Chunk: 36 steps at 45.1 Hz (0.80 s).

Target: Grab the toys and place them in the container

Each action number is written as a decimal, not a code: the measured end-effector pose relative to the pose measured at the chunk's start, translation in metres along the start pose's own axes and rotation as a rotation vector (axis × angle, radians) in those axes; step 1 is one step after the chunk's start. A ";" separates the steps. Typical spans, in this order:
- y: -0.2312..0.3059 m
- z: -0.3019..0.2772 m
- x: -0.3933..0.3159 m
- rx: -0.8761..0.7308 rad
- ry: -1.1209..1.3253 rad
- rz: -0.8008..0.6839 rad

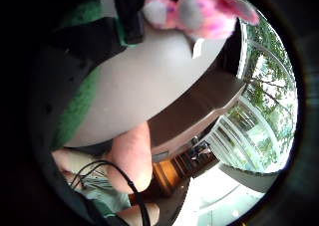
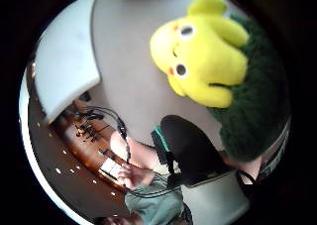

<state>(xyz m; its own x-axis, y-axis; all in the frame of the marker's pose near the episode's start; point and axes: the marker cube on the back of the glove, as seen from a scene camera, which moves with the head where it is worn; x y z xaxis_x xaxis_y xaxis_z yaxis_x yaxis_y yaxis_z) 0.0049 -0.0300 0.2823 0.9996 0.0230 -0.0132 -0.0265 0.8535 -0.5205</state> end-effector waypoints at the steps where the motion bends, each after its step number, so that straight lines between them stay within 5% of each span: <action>1: -0.002 0.006 0.002 0.000 0.004 0.013; 26: -0.037 0.006 0.002 0.274 -0.071 0.074; 36: -0.007 -0.058 0.002 0.365 -0.081 0.056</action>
<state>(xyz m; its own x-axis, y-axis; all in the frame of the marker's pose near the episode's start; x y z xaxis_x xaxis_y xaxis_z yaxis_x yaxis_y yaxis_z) 0.0069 -0.0658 0.2366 0.9938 0.1031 0.0422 -0.0938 0.9787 -0.1824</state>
